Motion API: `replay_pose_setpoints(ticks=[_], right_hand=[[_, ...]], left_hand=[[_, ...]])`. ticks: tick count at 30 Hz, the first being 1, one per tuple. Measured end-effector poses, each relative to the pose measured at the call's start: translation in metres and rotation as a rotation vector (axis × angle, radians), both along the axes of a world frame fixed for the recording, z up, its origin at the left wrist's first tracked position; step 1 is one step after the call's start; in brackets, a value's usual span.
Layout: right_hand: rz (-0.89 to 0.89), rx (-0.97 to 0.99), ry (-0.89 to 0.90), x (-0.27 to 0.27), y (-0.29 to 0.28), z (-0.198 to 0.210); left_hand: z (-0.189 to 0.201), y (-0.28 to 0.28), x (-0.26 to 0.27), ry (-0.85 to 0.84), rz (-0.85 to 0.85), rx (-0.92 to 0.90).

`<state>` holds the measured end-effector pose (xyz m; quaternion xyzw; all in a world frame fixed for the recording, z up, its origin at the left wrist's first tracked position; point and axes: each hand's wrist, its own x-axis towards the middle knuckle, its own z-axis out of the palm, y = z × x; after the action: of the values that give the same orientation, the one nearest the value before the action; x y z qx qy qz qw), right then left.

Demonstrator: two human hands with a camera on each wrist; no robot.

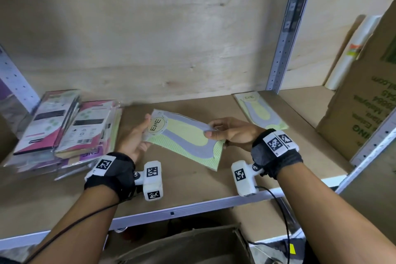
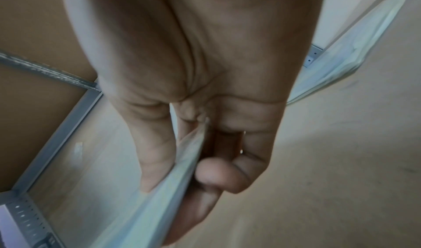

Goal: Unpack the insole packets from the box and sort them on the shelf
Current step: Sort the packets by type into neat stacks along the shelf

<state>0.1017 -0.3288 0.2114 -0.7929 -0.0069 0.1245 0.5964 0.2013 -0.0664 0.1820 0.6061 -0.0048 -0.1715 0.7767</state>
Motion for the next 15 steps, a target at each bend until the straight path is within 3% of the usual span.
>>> replay_pose_setpoints(ticks=[5,10,15], right_hand=[[-0.02,0.015,0.012,-0.0027,-0.0033,-0.0025],[-0.115,0.159,0.056,-0.003,-0.005,-0.0065],[-0.078,0.167,0.07,-0.0032,-0.0085,-0.0078]], left_hand=[[-0.0041,0.0027,-0.0013,-0.024,0.019,-0.046],[-0.0044,0.0027,-0.0051,-0.036,-0.043,-0.046],[-0.0062,0.0036,-0.005,-0.091,0.08,-0.028]])
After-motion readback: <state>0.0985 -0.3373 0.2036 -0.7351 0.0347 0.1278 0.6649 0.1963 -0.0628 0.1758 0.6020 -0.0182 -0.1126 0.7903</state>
